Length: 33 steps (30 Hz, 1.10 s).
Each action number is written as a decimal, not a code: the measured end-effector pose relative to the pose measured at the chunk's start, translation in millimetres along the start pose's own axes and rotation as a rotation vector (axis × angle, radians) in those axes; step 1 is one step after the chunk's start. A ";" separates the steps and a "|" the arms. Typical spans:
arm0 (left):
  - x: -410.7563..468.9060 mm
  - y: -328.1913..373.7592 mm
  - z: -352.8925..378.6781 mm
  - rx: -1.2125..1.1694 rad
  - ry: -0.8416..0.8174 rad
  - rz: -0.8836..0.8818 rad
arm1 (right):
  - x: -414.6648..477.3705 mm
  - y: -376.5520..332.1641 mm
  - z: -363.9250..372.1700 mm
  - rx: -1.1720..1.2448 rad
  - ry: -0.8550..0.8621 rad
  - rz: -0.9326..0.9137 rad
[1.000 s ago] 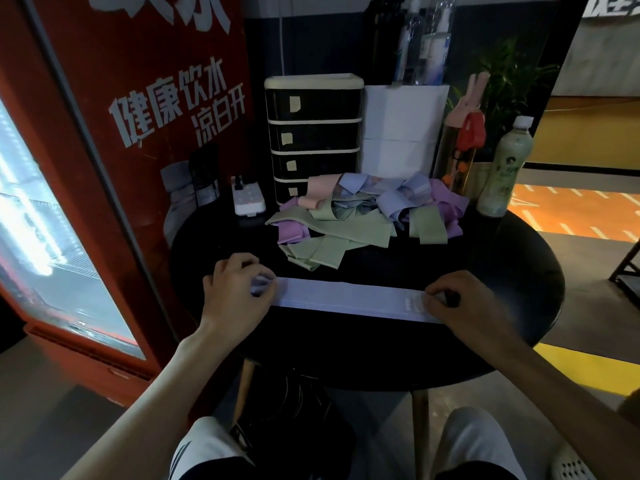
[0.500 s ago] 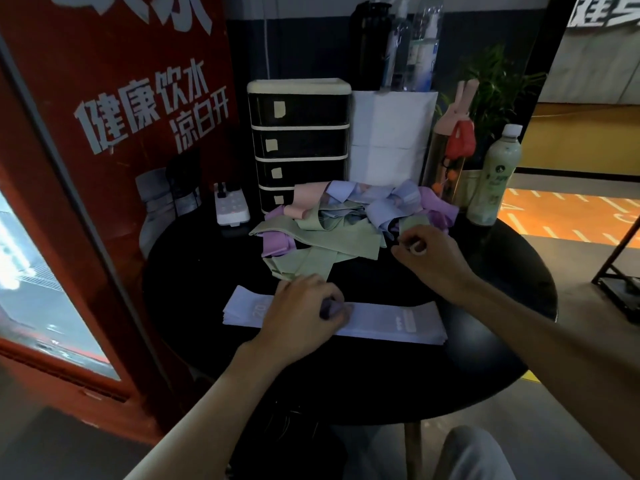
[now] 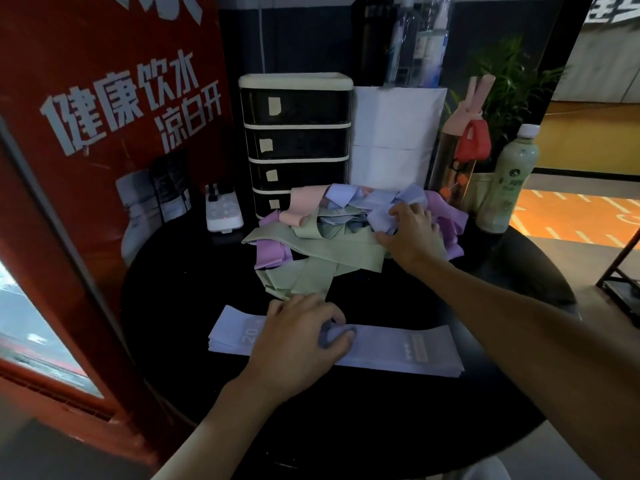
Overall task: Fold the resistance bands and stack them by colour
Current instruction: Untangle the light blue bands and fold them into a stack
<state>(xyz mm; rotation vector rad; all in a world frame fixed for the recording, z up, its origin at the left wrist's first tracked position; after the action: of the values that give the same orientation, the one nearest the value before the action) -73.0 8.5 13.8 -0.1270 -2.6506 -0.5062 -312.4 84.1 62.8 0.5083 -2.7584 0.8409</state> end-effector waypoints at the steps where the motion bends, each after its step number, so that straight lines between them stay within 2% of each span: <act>1: 0.1 -0.5 1.2 -0.004 -0.007 0.001 | 1.4 -1.6 -1.0 -0.007 0.012 -0.012; 8: 1.0 -1.1 2.5 0.008 -0.042 -0.001 | -4.2 -11.6 -37.7 0.241 0.107 -0.078; 15: 1.4 7.2 -9.1 0.042 0.050 0.029 | -20.5 -30.1 -101.1 0.445 0.107 -0.197; 21: 4.1 24.6 -52.8 0.081 0.317 0.045 | -51.4 -47.3 -149.2 0.545 0.165 -0.345; 24: 19.3 41.9 -79.6 -0.034 0.415 0.064 | -64.6 -51.0 -156.2 0.596 0.113 -0.330; 30: 50.7 45.3 -81.4 -0.432 0.449 -0.155 | -92.9 -52.6 -165.8 0.604 0.085 -0.338; 33: 63.4 43.9 -74.5 -0.613 0.501 -0.203 | -103.7 -53.3 -166.8 0.619 0.052 -0.327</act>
<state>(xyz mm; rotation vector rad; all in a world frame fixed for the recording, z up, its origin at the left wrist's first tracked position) -92.8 22.2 118.3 0.0802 -1.9606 -1.2281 -180.0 165.2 194.3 0.9865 -2.2317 1.5788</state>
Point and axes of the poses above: each hand's wrist, its own x-axis towards the middle knuckle, its own z-axis out of the palm, y = z × x, the point moved 10 cm from there along x, towards the middle knuckle, and after that the axes turned 14 degrees about z, right-handed, at the moved point
